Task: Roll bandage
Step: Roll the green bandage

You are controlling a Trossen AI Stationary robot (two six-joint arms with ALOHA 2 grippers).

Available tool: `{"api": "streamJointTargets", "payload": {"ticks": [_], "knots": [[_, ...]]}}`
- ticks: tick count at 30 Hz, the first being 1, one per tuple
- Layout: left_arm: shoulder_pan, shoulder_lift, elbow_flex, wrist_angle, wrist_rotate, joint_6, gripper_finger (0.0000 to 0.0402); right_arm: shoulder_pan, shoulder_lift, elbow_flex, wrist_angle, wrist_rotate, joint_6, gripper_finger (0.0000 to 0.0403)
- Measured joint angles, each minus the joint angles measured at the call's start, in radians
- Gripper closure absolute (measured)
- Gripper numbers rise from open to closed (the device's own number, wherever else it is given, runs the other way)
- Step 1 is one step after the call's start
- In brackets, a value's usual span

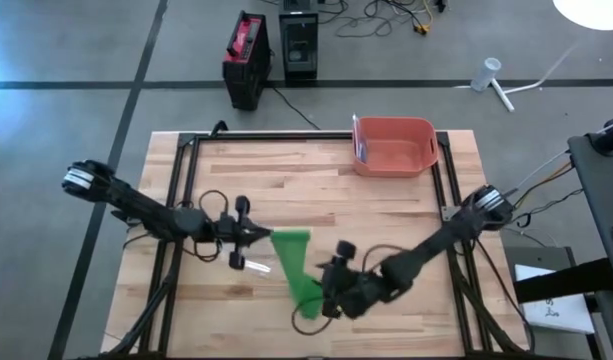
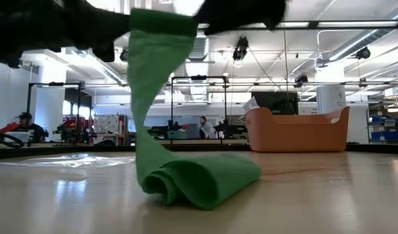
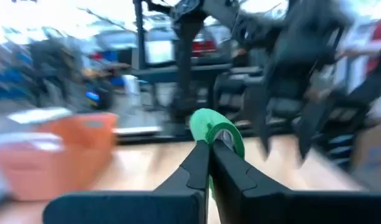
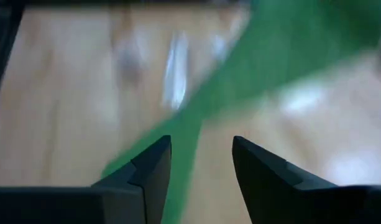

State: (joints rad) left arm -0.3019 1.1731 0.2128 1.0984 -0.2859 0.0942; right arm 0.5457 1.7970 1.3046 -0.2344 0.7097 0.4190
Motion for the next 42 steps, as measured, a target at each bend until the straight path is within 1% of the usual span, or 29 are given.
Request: {"api": "streamJointTargets", "payload": {"ticks": [1,3,6,9,12,14,17,19,21,23,25,32,36,39,42], "knots": [[0.019,-0.008,-0.004,-0.001,-0.002,0.055,0.0401,-0.018,-0.012,-0.006,0.045,0.025,-0.088,0.0241],[0.048,-0.033,-0.017,0.000,-0.002,0.169,0.0401,-0.052,-0.030,-0.002,0.122,0.031,-0.227,0.0245],[0.081,-0.071,-0.015,-0.001,0.001,0.345,0.0401,-0.088,-0.056,-0.007,0.120,0.031,-0.322,0.0249],[0.084,-0.127,-0.008,0.006,0.005,0.453,0.0401,-0.100,-0.098,-0.007,0.146,0.031,-0.403,0.0252],[0.082,-0.189,-0.001,-0.008,0.020,0.513,0.0401,-0.108,-0.147,-0.004,0.227,0.031,-0.517,0.0252],[0.082,-0.225,0.011,-0.018,0.070,0.558,0.0401,-0.111,-0.174,-0.004,0.272,0.031,-0.585,0.0250],[0.080,-0.277,0.017,-0.057,0.117,0.592,0.0401,-0.116,-0.207,-0.004,0.337,0.012,-0.660,0.0251],[0.074,-0.312,0.021,-0.093,0.133,0.604,0.0401,-0.118,-0.215,-0.004,0.364,-0.022,-0.700,0.0254],[0.065,-0.331,0.023,-0.123,0.147,0.629,0.0401,-0.126,-0.213,-0.004,0.378,-0.078,-0.743,0.0258],[0.055,-0.341,0.024,-0.147,0.148,0.668,0.0401,-0.145,-0.204,-0.004,0.391,-0.139,-0.784,0.0262],[0.042,-0.347,0.022,-0.145,0.147,0.706,0.0401,-0.164,-0.196,-0.004,0.403,-0.166,-0.803,0.0266],[0.013,-0.344,0.035,-0.145,0.148,0.931,0.0401,-0.175,-0.199,-0.006,0.398,-0.172,-0.888,0.0278],[0.013,-0.328,0.073,-0.143,0.148,0.946,0.0401,-0.176,-0.199,-0.006,0.396,-0.171,-0.943,0.0282],[0.011,-0.316,0.110,-0.203,0.171,0.946,0.0401,-0.175,-0.199,-0.006,0.396,-0.171,-0.998,0.0283],[0.005,-0.307,0.150,-0.282,0.173,0.935,0.0401,-0.164,-0.203,-0.006,0.393,-0.167,-1.067,0.0282]]}}
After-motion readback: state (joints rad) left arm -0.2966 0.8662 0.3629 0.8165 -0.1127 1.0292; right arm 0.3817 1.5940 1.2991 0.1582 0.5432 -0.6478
